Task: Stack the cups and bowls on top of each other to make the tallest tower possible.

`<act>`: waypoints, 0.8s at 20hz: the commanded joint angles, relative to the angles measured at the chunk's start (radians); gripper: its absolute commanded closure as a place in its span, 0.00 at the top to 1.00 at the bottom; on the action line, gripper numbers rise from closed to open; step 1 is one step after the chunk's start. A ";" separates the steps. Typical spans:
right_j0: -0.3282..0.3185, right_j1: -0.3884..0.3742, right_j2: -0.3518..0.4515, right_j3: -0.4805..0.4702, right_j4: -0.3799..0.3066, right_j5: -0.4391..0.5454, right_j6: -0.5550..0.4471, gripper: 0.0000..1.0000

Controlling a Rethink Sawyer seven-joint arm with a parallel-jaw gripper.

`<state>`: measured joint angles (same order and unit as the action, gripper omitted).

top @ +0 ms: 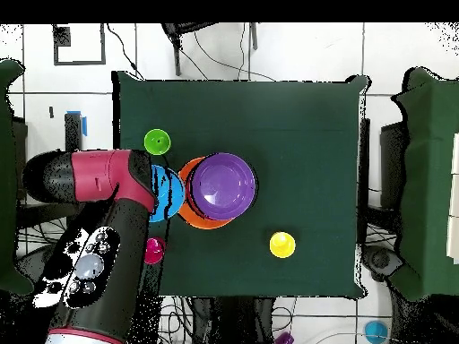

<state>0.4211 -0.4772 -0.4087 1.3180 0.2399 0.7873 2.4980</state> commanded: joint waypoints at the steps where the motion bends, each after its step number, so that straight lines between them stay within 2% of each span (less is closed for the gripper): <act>1: 0.011 0.006 0.090 -0.032 -0.055 0.123 0.016 0.00; 16: 0.008 -0.027 0.091 -0.072 -0.049 0.216 0.008 0.00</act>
<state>0.4295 -0.4850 -0.4087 1.3011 0.2395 0.8803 2.4980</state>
